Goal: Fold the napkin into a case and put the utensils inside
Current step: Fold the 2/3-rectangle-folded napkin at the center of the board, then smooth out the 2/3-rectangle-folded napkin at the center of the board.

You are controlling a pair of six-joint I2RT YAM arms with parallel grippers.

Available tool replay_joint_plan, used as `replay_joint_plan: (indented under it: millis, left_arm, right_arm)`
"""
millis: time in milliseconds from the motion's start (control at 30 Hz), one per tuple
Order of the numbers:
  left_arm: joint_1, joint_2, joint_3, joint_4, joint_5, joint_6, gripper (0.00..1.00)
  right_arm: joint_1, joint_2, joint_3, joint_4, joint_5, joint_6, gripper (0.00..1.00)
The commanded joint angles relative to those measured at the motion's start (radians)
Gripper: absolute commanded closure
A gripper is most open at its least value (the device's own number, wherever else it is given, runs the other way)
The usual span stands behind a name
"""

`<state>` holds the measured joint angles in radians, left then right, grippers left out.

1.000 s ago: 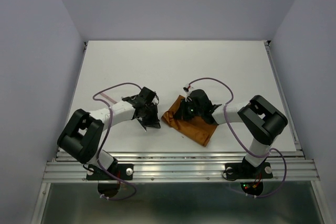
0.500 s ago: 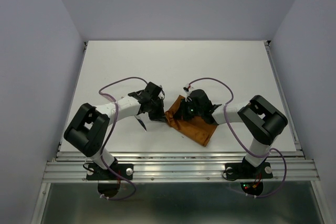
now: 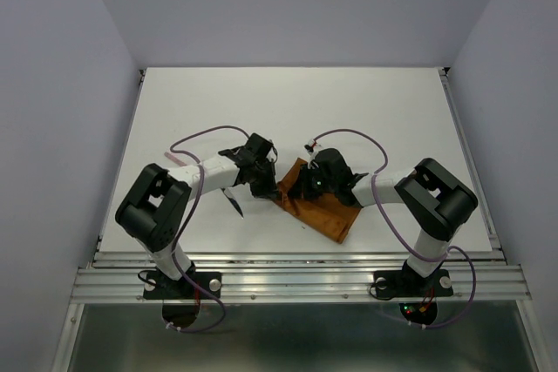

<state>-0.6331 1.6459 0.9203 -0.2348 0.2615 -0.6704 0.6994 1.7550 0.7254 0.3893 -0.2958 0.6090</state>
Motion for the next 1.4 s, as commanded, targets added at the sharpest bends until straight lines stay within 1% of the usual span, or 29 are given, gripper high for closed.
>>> replay_joint_plan:
  millis: [0, 333, 633, 700, 733, 767, 833, 867, 900, 933, 967, 1000, 1033, 1067, 1100, 1133, 1167, 1200, 1233, 1267, 1300, 1333, 1367]
  left_arm:
    - [-0.005, 0.028, 0.055, 0.015, 0.001, 0.006, 1.00]
    - [-0.007, 0.049, 0.097, 0.011, 0.008, 0.009, 1.00]
    - [-0.007, 0.143, 0.092, 0.037, 0.008, 0.025, 1.00]
    - [-0.008, 0.153, 0.081, 0.055, 0.013, 0.023, 1.00]
    - [-0.008, 0.157, 0.078, 0.061, 0.018, 0.022, 1.00]
    - [-0.008, 0.164, 0.075, 0.071, 0.021, 0.022, 1.00]
    - [-0.008, 0.175, 0.072, 0.080, 0.030, 0.025, 1.00]
    - [-0.008, 0.180, 0.072, 0.083, 0.033, 0.028, 1.00]
    - [-0.008, 0.190, 0.072, 0.086, 0.042, 0.029, 1.00]
    - [-0.011, 0.195, 0.072, 0.091, 0.047, 0.032, 1.00]
    - [-0.013, 0.202, 0.069, 0.089, 0.048, 0.037, 1.00]
    - [-0.014, 0.204, 0.068, 0.091, 0.048, 0.038, 1.00]
    - [-0.016, 0.204, 0.065, 0.094, 0.051, 0.038, 1.00]
    - [-0.016, 0.206, 0.061, 0.097, 0.053, 0.038, 1.00]
    - [-0.016, 0.209, 0.057, 0.100, 0.058, 0.041, 1.00]
    - [-0.017, 0.209, 0.055, 0.101, 0.061, 0.042, 1.00]
    - [-0.016, 0.212, 0.054, 0.103, 0.062, 0.043, 1.00]
    - [-0.017, 0.213, 0.052, 0.104, 0.064, 0.043, 1.00]
    - [-0.017, 0.213, 0.052, 0.104, 0.065, 0.043, 1.00]
    - [-0.019, 0.213, 0.052, 0.106, 0.067, 0.045, 1.00]
    - [-0.017, 0.212, 0.052, 0.106, 0.067, 0.043, 1.00]
    - [-0.019, 0.209, 0.051, 0.106, 0.067, 0.043, 1.00]
    - [-0.019, 0.207, 0.049, 0.106, 0.068, 0.043, 1.00]
  right_arm:
    - [-0.006, -0.003, 0.008, -0.001, 0.006, -0.005, 0.99]
    - [-0.006, -0.008, -0.003, -0.001, 0.006, -0.003, 0.99]
    - [-0.006, -0.038, -0.014, -0.015, 0.033, -0.011, 0.99]
    - [-0.006, -0.060, -0.015, -0.036, 0.044, -0.018, 0.97]
    - [-0.006, -0.066, -0.014, -0.047, 0.049, -0.021, 0.94]
    - [-0.006, -0.087, -0.014, -0.056, 0.056, -0.032, 0.78]
    - [-0.006, -0.115, -0.008, -0.104, 0.069, -0.043, 0.55]
    - [-0.006, -0.133, -0.007, -0.124, 0.092, -0.055, 0.37]
    - [-0.006, -0.181, -0.007, -0.150, 0.113, -0.061, 0.35]
    - [-0.006, -0.211, -0.006, -0.217, 0.142, -0.069, 0.32]
    - [-0.006, -0.248, -0.007, -0.252, 0.206, -0.075, 0.29]
    - [-0.006, -0.335, -0.009, -0.291, 0.236, -0.075, 0.27]
    - [-0.006, -0.380, -0.011, -0.366, 0.265, -0.075, 0.26]
    - [-0.006, -0.423, -0.011, -0.404, 0.288, -0.075, 0.25]
    - [-0.006, -0.499, -0.011, -0.508, 0.349, -0.069, 0.26]
    - [-0.006, -0.532, -0.011, -0.558, 0.369, -0.060, 0.27]
    - [-0.006, -0.560, -0.012, -0.605, 0.397, -0.031, 0.36]
    - [-0.006, -0.587, -0.020, -0.689, 0.402, -0.011, 0.45]
    - [-0.006, -0.635, -0.030, -0.731, 0.403, 0.012, 0.56]
    - [-0.006, -0.659, -0.046, -0.766, 0.408, 0.071, 0.69]
    - [-0.006, -0.686, -0.084, -0.800, 0.414, 0.104, 0.90]
    - [-0.006, -0.712, -0.107, -0.852, 0.414, 0.135, 0.95]
    - [-0.006, -0.765, -0.131, -0.869, 0.412, 0.185, 0.97]
